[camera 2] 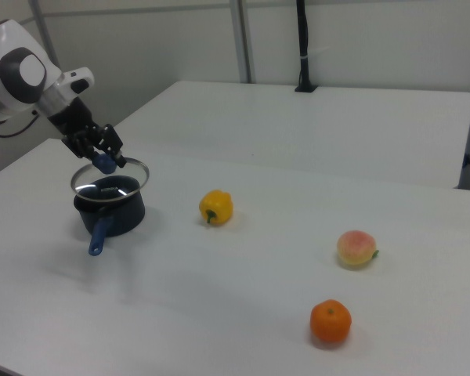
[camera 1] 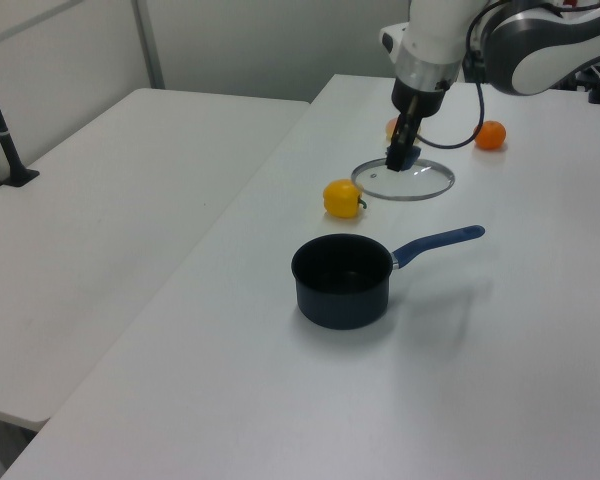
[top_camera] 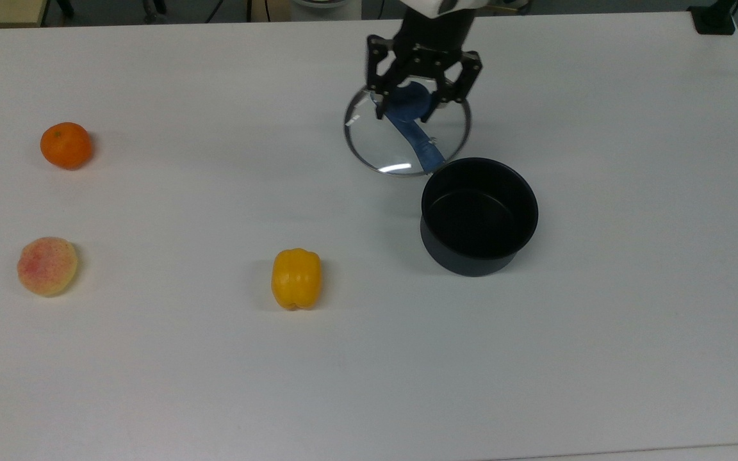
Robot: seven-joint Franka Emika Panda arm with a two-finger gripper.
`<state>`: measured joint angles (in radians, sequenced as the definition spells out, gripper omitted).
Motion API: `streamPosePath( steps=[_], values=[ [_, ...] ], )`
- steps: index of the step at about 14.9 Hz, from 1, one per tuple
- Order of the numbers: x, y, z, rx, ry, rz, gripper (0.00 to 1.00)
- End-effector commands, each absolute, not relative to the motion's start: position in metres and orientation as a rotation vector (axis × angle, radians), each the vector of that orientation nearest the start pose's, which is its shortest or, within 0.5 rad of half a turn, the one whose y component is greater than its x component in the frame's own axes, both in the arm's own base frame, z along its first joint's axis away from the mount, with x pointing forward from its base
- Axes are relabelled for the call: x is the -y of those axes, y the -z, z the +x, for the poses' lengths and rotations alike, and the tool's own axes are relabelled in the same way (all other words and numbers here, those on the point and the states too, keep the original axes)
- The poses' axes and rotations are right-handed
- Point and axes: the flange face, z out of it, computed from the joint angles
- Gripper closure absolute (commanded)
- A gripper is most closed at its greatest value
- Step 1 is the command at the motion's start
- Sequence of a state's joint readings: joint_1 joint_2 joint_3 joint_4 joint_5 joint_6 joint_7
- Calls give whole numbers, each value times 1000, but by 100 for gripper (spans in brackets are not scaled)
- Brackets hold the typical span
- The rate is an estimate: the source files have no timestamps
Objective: Open lid
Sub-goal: 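Carry the glass lid away from the pot beside the saucepan handle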
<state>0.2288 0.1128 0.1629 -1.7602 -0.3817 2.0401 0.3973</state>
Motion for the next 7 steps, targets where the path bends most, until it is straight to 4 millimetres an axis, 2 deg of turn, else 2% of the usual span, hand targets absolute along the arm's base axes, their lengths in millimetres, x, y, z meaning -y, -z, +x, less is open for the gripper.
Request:
streamPosePath(
  steps=[1, 4, 7],
  values=[
    [-154, -525, 540, 311, 368, -3365, 79],
    [-108, -525, 520, 407, 205, -3350, 79],
    [-59, -521, 509, 473, 81, -3336, 79]
  ],
)
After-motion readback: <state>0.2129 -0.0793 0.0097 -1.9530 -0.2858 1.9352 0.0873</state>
